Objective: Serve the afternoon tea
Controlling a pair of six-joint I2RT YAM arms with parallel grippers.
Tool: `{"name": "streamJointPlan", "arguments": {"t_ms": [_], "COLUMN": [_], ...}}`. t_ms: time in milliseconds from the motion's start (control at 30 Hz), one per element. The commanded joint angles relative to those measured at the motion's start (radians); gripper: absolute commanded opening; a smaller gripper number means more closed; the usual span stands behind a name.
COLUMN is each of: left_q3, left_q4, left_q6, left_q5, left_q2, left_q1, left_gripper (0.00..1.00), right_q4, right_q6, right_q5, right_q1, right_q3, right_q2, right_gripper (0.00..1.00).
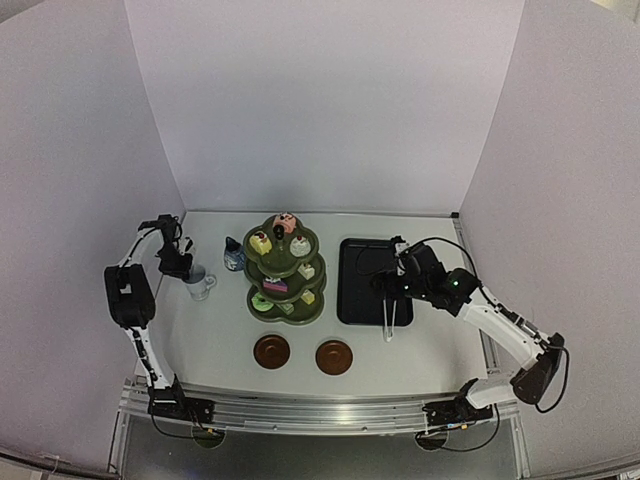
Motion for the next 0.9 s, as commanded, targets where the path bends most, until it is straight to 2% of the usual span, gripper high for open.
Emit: {"name": "streamJointPlan", "arguments": {"t_ms": [0, 133, 367, 533, 867], "left_q3": [-0.081, -0.154, -0.252, -0.253, -0.252], "left_q4": [-0.144, -0.233, -0.297, -0.310, -0.331], "left_q6": [-0.054, -0.031, 0.021, 0.027, 0.051], "left_q5": [0.123, 0.155, 0.142, 0.118, 0.108], "left_q2": [-0.237, -0.365, -0.521, -0.560, -0.570], "left_q1": [0.000, -0.025, -0.217, -0.226, -0.304], "left_gripper": [0.00, 0.00, 0.00, 0.00, 0.00], "right_q4": [0.023, 0.033, 0.050, 0.050, 0.047], "right_q6": [-0.215, -0.283, -0.366, -0.331, -0.337], "right_q5": [-0.104, -0.182, -0.153, -0.161, -0.104], "right_q1": [0.135, 0.209, 0.400, 0.434, 0.469], "right_q3": [0.132, 0.245, 0.532, 0.725, 1.013], "right_q2": [0.041, 0.144, 0.421, 0.623, 0.906], "right_gripper": [0.89, 0.85, 0.85, 0.83, 0.81]}}
